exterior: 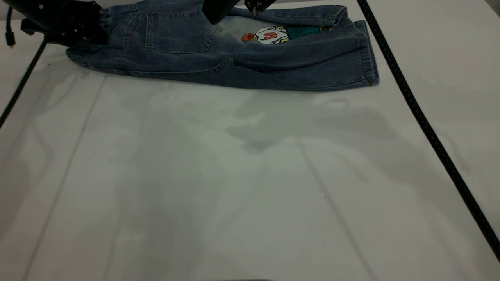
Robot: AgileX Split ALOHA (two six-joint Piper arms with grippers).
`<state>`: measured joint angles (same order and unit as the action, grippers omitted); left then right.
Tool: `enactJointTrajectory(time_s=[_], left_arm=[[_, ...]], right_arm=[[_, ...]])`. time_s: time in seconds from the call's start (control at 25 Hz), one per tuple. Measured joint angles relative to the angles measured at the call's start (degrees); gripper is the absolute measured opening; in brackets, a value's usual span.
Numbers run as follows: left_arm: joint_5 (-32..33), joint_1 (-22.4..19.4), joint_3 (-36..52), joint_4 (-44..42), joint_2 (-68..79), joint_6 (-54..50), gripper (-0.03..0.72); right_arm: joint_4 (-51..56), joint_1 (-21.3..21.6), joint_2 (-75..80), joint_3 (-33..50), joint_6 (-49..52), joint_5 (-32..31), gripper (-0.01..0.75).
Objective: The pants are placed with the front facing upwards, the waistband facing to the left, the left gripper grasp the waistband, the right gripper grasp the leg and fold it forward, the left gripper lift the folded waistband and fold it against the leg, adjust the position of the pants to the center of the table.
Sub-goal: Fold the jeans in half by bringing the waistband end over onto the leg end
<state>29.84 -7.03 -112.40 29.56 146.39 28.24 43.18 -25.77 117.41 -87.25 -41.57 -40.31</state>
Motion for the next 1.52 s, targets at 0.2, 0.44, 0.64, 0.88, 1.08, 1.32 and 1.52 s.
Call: enactJointTrajectory(time_s=[0.2, 0.44, 0.64, 0.88, 1.08, 1.32, 1.52], left_arm=[[0.16, 0.18, -0.11, 0.94, 0.23, -0.09, 0.170], [1.92, 0.18, -1.34, 0.20, -0.43, -0.12, 0.055], [9.74, 0.18, -5.07, -0.94, -3.31, -0.12, 0.053], [20.37, 0.28, -10.80, -0.95, -7.57, -0.12, 0.050], [26.46, 0.38, -14.07, -1.29, -9.06, -0.12, 0.050], [28.48, 1.58, -16.49, -1.58, -11.35, -0.12, 0.050], [28.76, 5.28, -17.91, -1.75, -11.98, -0.12, 0.050]], right_arm=[[0.39, 0.00, 0.29, 0.00, -1.83, 4.18, 0.554], [6.23, 0.00, 3.85, 0.00, -5.83, 18.22, 0.554], [13.73, 0.00, 8.01, 0.00, -11.91, 25.62, 0.554], [19.38, 0.00, 14.28, -0.32, -18.02, 31.02, 0.553], [20.63, 0.00, 18.51, -1.27, -18.42, 32.66, 0.535], [22.24, -0.11, 21.86, -3.01, -18.42, 25.80, 0.516], [22.57, -1.15, 22.17, -3.53, -18.52, 16.17, 0.515]])
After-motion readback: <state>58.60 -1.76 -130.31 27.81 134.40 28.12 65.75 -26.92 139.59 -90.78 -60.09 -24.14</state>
